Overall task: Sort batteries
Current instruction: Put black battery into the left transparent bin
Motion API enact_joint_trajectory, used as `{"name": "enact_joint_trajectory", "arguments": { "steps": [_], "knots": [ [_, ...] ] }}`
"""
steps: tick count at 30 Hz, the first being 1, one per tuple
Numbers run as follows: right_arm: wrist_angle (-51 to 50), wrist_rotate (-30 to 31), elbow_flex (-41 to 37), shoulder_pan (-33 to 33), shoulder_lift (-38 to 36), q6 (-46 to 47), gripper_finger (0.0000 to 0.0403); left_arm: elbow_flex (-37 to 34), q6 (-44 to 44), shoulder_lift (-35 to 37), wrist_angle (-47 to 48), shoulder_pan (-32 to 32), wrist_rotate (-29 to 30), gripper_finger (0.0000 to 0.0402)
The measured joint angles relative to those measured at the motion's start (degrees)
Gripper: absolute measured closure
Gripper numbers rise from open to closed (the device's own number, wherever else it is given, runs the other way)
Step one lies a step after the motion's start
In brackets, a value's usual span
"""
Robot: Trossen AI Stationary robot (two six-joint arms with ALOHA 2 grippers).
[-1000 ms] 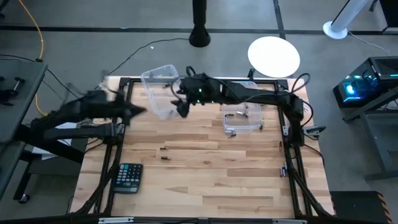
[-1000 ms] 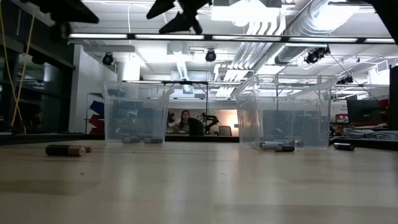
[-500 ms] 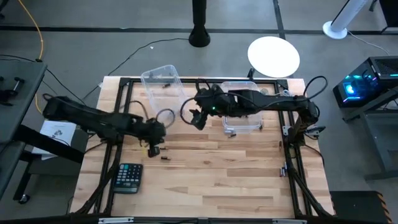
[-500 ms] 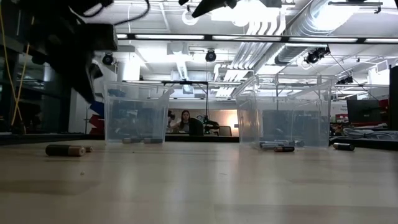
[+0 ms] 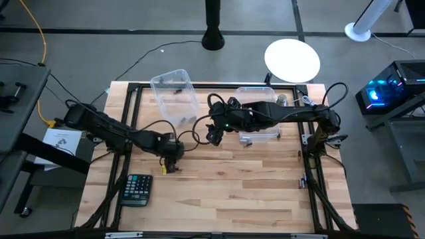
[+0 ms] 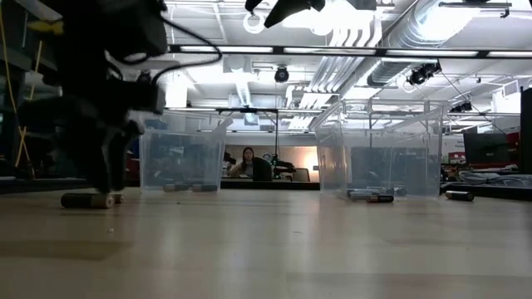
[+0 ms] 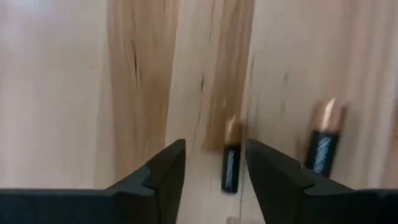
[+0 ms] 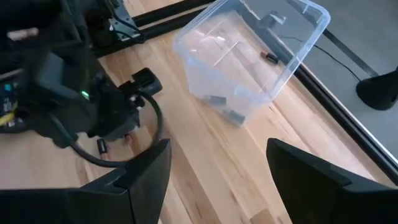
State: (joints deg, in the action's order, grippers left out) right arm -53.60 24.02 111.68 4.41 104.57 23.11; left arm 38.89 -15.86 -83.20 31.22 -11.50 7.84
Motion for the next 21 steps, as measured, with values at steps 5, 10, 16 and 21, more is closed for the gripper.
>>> {"name": "enact_joint_trajectory", "arguments": {
  "steps": [5,10,16,21],
  "knots": [
    [-0.2,1.1,0.0,0.3,0.0,0.0,0.0144,-1.2,-0.4,-3.7,-1.3,0.4,-3.3,0.0231],
    [-0.2,1.3,0.0,0.3,0.0,0.4,0.0144,-2.0,-0.5,-4.8,-2.5,1.1,-3.3,0.0254],
    [-0.4,1.3,0.0,0.3,0.0,0.4,0.0144,-1.2,-0.7,0.4,-0.4,3.1,-4.8,0.0382],
    [-0.6,1.3,0.0,0.3,0.0,0.4,0.0144,4.0,1.6,13.1,1.0,4.5,0.9,0.0393]
  ]
}}
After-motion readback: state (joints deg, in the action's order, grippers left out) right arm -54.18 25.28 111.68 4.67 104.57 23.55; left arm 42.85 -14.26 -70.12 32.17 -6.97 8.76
